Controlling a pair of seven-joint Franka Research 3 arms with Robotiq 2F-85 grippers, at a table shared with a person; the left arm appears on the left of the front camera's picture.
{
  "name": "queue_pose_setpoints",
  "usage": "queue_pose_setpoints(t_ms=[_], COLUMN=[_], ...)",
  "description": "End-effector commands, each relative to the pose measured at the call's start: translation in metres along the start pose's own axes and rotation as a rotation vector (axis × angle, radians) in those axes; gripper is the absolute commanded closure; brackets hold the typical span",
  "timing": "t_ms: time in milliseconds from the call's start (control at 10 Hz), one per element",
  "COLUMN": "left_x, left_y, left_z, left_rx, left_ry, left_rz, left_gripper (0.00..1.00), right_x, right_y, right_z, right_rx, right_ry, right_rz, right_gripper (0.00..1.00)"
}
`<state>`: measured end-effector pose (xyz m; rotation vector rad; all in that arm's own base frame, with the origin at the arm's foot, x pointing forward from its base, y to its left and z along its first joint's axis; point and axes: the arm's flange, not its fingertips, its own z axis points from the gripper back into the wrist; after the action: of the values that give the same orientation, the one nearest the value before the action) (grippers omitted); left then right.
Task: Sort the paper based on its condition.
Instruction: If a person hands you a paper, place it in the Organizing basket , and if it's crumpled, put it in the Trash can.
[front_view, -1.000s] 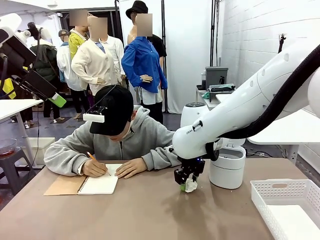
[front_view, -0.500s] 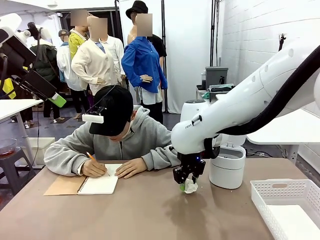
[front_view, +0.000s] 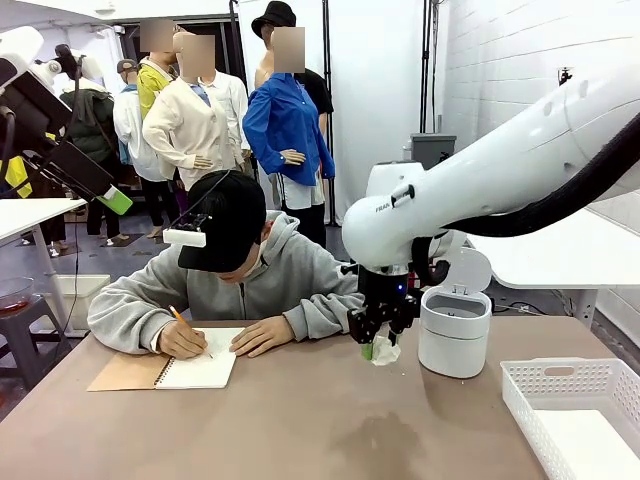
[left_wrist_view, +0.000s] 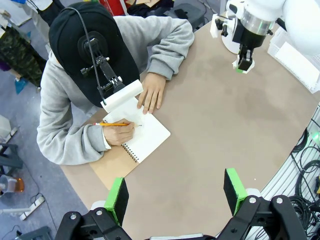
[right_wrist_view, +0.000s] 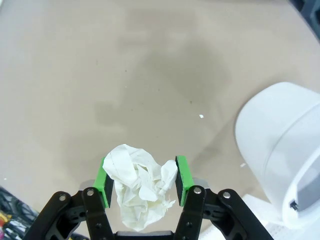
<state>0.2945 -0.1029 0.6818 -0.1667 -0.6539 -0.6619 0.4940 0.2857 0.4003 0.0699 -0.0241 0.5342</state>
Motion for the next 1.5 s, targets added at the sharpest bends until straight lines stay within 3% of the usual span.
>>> queue_pose_setpoints(t_ms=[0,400,800,1400], left_x=[0.000,0.000,0.000,0.000], left_y=[0.000,0.000,0.000,0.000], left_z=[0.000,0.000,0.000,0.000], left_rx=[0.001,0.001,0.001,0.001], left_ry=[0.000,0.000,0.000,0.000], left_rz=[0.000,0.000,0.000,0.000], left_gripper=[0.00,0.00,0.00,0.00], right_x=[-0.015,-0.023,-0.024,-0.019], right_y=[-0.008,-0.039,-0.065,-0.090], right_z=[0.033,0.087,0.090,0.083], right_rx=[-0.039,-0.184,-0.459,-0.574], right_ry=[-0.075,-0.137,-0.125,-0.184], right_rz=[0.007,-0.019,-0.103,-0.153], right_gripper=[0.40,0.40,0.40,0.40])
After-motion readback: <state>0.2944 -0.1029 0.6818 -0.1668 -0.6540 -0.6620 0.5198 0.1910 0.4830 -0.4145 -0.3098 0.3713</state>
